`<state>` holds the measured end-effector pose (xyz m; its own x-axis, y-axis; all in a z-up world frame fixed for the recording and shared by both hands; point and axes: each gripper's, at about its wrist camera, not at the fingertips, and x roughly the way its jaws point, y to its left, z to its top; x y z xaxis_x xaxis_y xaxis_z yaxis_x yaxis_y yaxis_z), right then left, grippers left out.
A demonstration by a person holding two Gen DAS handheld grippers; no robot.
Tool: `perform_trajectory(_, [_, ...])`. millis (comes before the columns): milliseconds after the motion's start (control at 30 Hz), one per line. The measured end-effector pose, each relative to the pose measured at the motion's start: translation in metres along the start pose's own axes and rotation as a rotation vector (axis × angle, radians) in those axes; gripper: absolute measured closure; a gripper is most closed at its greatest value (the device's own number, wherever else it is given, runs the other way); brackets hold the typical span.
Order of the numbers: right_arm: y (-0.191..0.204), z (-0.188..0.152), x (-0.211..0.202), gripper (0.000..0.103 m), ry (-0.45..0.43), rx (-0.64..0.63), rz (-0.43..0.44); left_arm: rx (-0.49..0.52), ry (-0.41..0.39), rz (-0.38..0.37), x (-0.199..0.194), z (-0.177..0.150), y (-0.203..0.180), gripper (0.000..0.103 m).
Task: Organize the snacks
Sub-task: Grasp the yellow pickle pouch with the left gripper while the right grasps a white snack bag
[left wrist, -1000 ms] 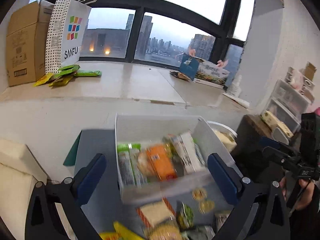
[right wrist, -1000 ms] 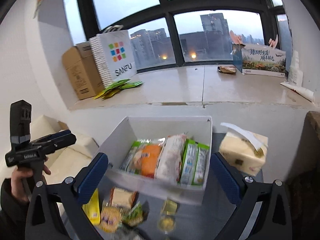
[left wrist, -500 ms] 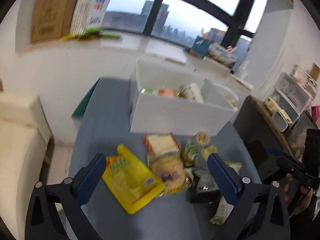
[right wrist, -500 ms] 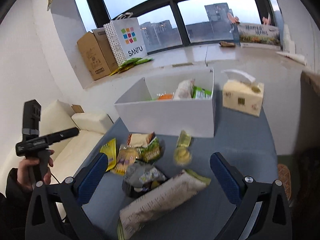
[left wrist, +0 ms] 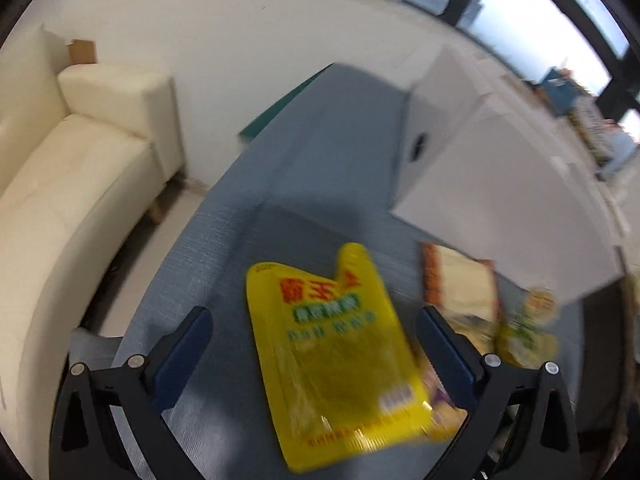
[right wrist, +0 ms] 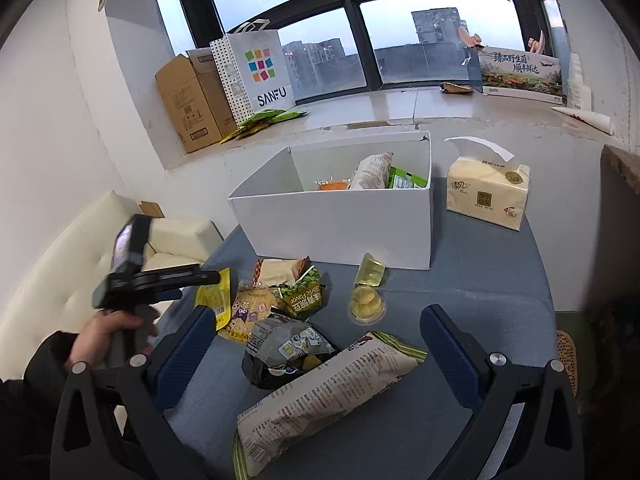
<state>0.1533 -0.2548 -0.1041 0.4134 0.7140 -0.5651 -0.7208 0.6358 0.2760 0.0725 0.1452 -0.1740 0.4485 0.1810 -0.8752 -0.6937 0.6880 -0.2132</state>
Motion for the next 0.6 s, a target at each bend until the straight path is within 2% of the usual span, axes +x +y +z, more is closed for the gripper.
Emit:
perform_trajectory(67, [0.001, 0.000, 0.000, 0.000, 0.001, -0.005, -0.004, 0.013, 0.006, 0.070, 0.009, -0.002, -0.004, 0.000])
perform_trajectory(167, [0.002, -0.001, 0.000, 0.000, 0.002, -0.015, -0.005, 0.067, -0.017, 0.123, 0.014, -0.007, -0.017, 0.000])
perform_trajectory(233, [0.002, -0.001, 0.001, 0.000, 0.004, -0.011, -0.005, 0.138, -0.028, 0.167, 0.019, -0.013, -0.028, 0.000])
perform_trajectory(267, [0.002, -0.002, 0.002, 0.000, 0.008, -0.008, -0.003, 0.165, -0.048, 0.149, 0.018, -0.017, -0.031, 0.001])
perform_trajectory(333, [0.003, -0.004, 0.003, 0.000, 0.009, -0.012, -0.001, 0.218, -0.080, 0.121, 0.013, -0.023, -0.033, 0.010])
perform_trajectory(400, [0.005, -0.006, 0.005, 0.000, 0.020, -0.024, -0.007, 0.236, -0.113, 0.084, 0.003, -0.026, -0.030, 0.043])
perform_trajectory(467, [0.005, -0.008, 0.008, 0.000, 0.034, -0.029, -0.018, 0.202, -0.098, -0.030, -0.006, -0.027, -0.018, 0.048])
perform_trajectory(600, [-0.001, -0.014, 0.020, 0.000, 0.092, 0.001, -0.039, 0.228, -0.147, -0.117, -0.033, -0.032, -0.008, 0.057])
